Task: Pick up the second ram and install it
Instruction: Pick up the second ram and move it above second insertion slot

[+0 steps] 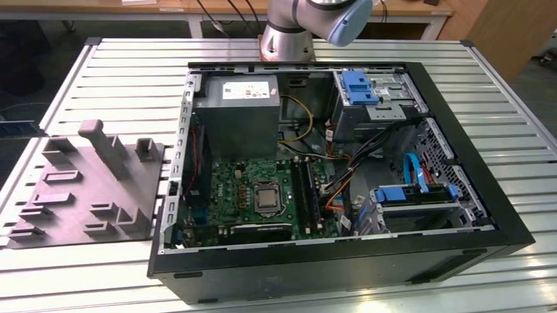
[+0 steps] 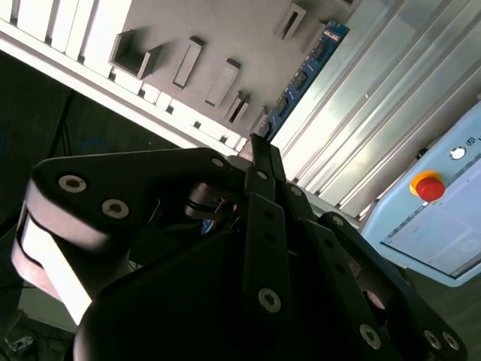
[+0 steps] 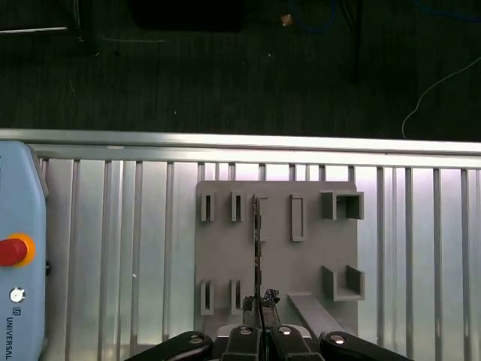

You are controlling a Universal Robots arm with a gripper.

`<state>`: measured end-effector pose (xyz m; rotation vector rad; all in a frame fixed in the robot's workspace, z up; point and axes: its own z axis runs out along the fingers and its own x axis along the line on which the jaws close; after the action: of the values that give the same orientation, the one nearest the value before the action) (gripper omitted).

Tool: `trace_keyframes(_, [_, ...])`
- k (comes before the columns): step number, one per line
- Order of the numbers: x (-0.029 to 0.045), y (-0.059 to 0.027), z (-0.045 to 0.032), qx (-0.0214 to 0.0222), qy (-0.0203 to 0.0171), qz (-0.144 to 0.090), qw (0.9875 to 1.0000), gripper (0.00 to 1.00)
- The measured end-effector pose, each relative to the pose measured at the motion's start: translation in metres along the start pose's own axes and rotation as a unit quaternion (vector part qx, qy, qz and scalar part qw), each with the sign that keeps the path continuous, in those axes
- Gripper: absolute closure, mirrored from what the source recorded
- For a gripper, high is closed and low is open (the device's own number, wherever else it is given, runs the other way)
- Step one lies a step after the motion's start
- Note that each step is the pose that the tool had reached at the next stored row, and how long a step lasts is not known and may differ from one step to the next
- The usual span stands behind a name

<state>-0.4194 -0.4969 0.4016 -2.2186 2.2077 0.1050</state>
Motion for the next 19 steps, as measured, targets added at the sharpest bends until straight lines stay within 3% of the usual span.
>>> trace_keyframes(5, [-0.0007, 0.0004, -0.0131, 0.0, -0.0001, 0.0, 1.0, 0.89])
trace_keyframes(13, [-0.0008, 0.0001, -0.0137, 0.0, 0.0, 0.0, 1.0, 0.89])
trace_keyframes(19, [-0.0007, -0.0078, -0.014, -0.0001, 0.0, 0.0, 1.0, 0.89])
